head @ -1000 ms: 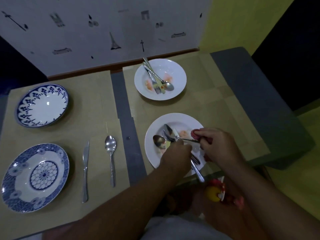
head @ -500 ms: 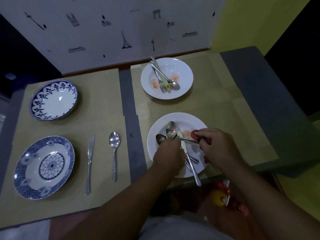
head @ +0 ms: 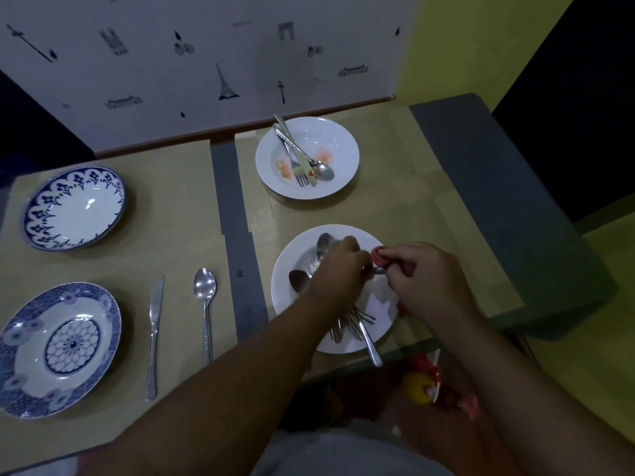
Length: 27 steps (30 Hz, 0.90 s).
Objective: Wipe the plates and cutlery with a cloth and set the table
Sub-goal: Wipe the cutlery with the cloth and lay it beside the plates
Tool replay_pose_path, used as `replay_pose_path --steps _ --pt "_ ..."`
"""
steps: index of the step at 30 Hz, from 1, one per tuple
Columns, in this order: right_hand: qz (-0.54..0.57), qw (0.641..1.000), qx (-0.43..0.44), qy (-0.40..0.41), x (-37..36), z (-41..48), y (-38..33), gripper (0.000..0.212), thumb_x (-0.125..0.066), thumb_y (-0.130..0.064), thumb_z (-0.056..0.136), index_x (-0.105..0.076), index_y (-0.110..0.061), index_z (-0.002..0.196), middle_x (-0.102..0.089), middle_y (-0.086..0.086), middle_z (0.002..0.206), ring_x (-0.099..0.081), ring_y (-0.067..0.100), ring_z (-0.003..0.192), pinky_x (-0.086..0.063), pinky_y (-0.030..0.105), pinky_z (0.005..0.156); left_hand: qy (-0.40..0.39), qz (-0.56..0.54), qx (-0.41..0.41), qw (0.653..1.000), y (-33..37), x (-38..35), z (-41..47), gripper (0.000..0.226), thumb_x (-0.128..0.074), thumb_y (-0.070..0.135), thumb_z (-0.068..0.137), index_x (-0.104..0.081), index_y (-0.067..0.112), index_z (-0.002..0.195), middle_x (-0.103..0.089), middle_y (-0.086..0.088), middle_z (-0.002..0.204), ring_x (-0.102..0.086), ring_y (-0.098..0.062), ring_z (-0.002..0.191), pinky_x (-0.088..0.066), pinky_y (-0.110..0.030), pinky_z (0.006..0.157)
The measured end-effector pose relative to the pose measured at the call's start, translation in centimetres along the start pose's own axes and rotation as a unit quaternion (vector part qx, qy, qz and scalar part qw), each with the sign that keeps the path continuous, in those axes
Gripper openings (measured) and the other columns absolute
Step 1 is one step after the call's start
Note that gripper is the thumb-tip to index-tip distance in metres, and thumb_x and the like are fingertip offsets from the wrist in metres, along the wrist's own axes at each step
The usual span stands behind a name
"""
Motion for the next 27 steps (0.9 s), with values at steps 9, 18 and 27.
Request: replay_pose_path --steps 9,18,27 --pt "0.124 0.989 0.036 0.072 3.6 0.4 -6.1 0.028 -0.067 -0.005 0.088 -0.077 -0.025 0.104 -0.071 -0.014 0.096 -0.069 0.011 0.062 -0.056 0.031 0.043 0.095 -0.235 0.11 0.961 -0.5 5.4 0.6 0.008 -0.073 0.024 0.088 -0.069 0.017 0.086 -0.069 0.01 0.079 -0.062 0.0 0.072 -0.048 -0.013 0.069" --pt "0.045 0.997 0.063 0.008 -1.6 -0.2 -6.8 0.03 -0.066 -0.006 0.086 -0.076 -0.025 0.107 -0.071 -0.012 0.095 -0.067 0.004 0.073 -0.06 0.033 0.067 0.189 -0.544 0.338 0.744 -3.4 7.4 -5.2 0.012 -0.068 0.01 0.09 -0.069 0.014 0.102 -0.077 -0.004 0.086 -0.076 -0.021 0.081 -0.06 -0.047 0.072" --pt "-0.062 0.98 0.191 -0.015 -7.7 -1.1 -7.9 0.03 -0.073 -0.009 0.084 -0.074 -0.018 0.113 -0.073 -0.001 0.114 -0.064 0.018 0.106 -0.048 0.034 0.096 0.225 -0.681 0.407 0.566 -4.1 7.8 -9.2 0.02 -0.057 0.013 0.1 -0.069 -0.003 0.102 -0.075 -0.022 0.097 -0.075 -0.028 0.09 -0.06 -0.035 0.08"
Point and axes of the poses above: each hand's wrist, its own z-axis towards the middle knuckle, its own x-axis out of the back of the hand, y = z × x, the point moved 3 cm from there along z, towards the middle knuckle
